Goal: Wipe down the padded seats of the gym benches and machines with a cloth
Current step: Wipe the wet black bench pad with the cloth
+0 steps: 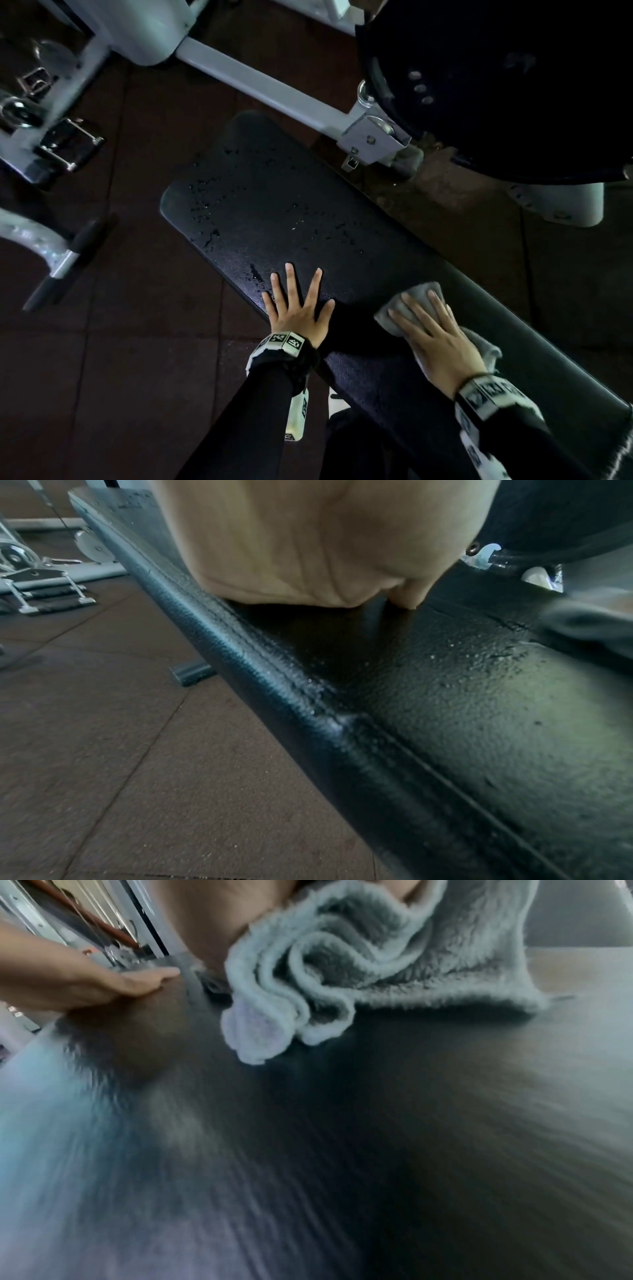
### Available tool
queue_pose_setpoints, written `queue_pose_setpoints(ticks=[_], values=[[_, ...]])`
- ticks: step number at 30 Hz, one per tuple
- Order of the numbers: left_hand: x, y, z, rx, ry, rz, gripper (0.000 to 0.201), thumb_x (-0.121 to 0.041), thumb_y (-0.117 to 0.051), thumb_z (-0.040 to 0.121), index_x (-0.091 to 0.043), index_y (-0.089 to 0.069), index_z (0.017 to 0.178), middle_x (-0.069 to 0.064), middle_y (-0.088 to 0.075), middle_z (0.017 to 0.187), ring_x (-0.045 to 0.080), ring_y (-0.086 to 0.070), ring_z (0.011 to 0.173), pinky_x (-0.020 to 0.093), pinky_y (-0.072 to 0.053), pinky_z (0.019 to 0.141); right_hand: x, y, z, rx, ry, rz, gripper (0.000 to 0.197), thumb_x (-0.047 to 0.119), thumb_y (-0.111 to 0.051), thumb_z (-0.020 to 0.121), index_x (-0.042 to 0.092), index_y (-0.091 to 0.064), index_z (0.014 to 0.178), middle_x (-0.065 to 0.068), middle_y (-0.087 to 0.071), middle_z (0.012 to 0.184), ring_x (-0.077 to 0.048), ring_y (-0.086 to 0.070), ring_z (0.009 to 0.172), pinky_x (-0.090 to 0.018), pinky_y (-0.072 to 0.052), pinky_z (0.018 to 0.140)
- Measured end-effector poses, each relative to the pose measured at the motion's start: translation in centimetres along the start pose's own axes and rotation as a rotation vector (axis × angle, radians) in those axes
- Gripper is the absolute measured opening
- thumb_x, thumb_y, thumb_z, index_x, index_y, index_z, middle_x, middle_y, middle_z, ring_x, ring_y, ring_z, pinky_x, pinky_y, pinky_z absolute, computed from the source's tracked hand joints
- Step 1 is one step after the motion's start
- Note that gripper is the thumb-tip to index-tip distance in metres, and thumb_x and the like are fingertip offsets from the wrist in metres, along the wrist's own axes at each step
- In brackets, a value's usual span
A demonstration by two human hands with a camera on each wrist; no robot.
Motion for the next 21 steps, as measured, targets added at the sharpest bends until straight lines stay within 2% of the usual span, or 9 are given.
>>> queue_pose_setpoints(ticks=[3, 5, 7, 10, 12, 14, 16, 17, 21], values=[[0.0, -0.1, 0.0, 0.008, -0.006, 0.012, 0.062, -0.066, -0.015, 0.093, -0.055, 0.033, 0.131, -0.006, 0.056, 0.135, 0.024, 0.047, 0.128, 0.049, 0.023, 0.11, -3.5, -1.5, -4.3, 0.078, -0.037, -0.051, 0.065, 0.035, -0.034, 0.09, 0.032, -0.009, 0.15, -0.002, -0.017, 0.156, -0.038, -0.01, 0.142, -0.052, -0.014, 0.114], [0.0, -0.2, 0.1, 0.006, -0.008, 0.014, 0.062, -0.066, -0.014, 0.093, -0.054, 0.034, 0.131, -0.006, 0.057, 0.133, 0.024, 0.047, 0.128, 0.049, 0.024, 0.11, -6.2, -1.2, -5.2, 0.111, -0.061, -0.046, 0.056, 0.04, -0.017, 0.096, 0.022, -0.023, 0.149, -0.008, -0.023, 0.155, -0.036, -0.01, 0.143, -0.055, -0.014, 0.112], [0.0, -0.2, 0.1, 0.0, -0.009, 0.015, 0.063, -0.066, -0.015, 0.093, -0.055, 0.034, 0.131, -0.006, 0.057, 0.134, 0.024, 0.047, 0.128, 0.049, 0.024, 0.109, -8.6, 0.2, -4.7, 0.102, -0.193, 0.082, 0.057, 0.033, -0.024, 0.09, 0.025, -0.025, 0.147, -0.008, -0.022, 0.154, -0.028, -0.006, 0.145, -0.046, -0.007, 0.115], [0.0, -0.2, 0.1, -0.015, -0.01, 0.015, 0.063, -0.066, -0.016, 0.093, -0.055, 0.034, 0.13, -0.006, 0.056, 0.135, 0.024, 0.047, 0.128, 0.048, 0.025, 0.109, -11.1, 2.0, -1.3, 0.011, -0.338, 0.221, 0.058, 0.043, -0.011, 0.091, 0.032, -0.006, 0.148, -0.006, -0.017, 0.156, -0.019, -0.007, 0.145, -0.039, -0.003, 0.118], [0.0, -0.2, 0.2, -0.035, -0.005, 0.021, 0.063, -0.067, -0.014, 0.092, -0.055, 0.035, 0.13, -0.006, 0.056, 0.135, 0.024, 0.047, 0.129, 0.048, 0.025, 0.109, -11.0, 2.7, 2.1, 0.01, -0.351, 0.251, 0.056, 0.048, -0.006, 0.092, 0.035, -0.004, 0.147, -0.003, -0.012, 0.158, -0.02, -0.005, 0.146, -0.043, -0.006, 0.118], [0.1, -0.3, 0.3, -0.048, -0.004, 0.025, 0.062, -0.071, -0.007, 0.087, -0.055, 0.036, 0.129, -0.006, 0.056, 0.135, 0.024, 0.047, 0.129, 0.048, 0.025, 0.109, -9.0, 3.2, 5.2, 0.068, -0.324, 0.24, 0.049, 0.041, -0.013, 0.097, 0.042, -0.001, 0.145, 0.003, -0.003, 0.159, -0.027, -0.001, 0.145, -0.046, -0.006, 0.118], [0.2, -0.2, 0.3, -0.076, -0.007, 0.029, 0.062, -0.072, -0.002, 0.083, -0.055, 0.036, 0.129, -0.005, 0.053, 0.138, 0.024, 0.045, 0.13, 0.048, 0.024, 0.109, -5.8, 3.6, 7.1, 0.107, -0.273, 0.19, 0.052, 0.032, -0.022, 0.1, 0.039, -0.001, 0.148, 0.007, 0.004, 0.158, -0.035, 0.004, 0.144, -0.049, -0.007, 0.115], [0.2, -0.2, 0.3, -0.08, -0.007, 0.026, 0.062, -0.072, -0.005, 0.085, -0.055, 0.034, 0.131, -0.005, 0.051, 0.14, 0.024, 0.044, 0.131, 0.048, 0.024, 0.109, -3.8, 4.0, 7.5, 0.088, -0.226, 0.149, 0.053, 0.028, -0.025, 0.101, 0.034, -0.004, 0.149, 0.005, 0.001, 0.158, -0.039, 0.003, 0.143, -0.052, -0.01, 0.113], [0.1, -0.1, 0.0, -0.09, -0.015, -0.003, 0.063, -0.069, -0.013, 0.09, -0.055, 0.028, 0.136, -0.005, 0.048, 0.142, 0.023, 0.043, 0.131, 0.047, 0.022, 0.11, 1.9, 3.3, 5.3, 0.041, -0.051, 0.029, 0.055, 0.029, -0.033, 0.086, 0.024, -0.036, 0.142, -0.006, -0.04, 0.146, -0.044, -0.025, 0.135, -0.056, -0.031, 0.099]])
Point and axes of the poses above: each hand's wrist, its own z-axis towards the middle knuckle, its own y-axis out of the back of the hand, x = y × z, the point moved 8 cm from there along z, towards the middle knuckle
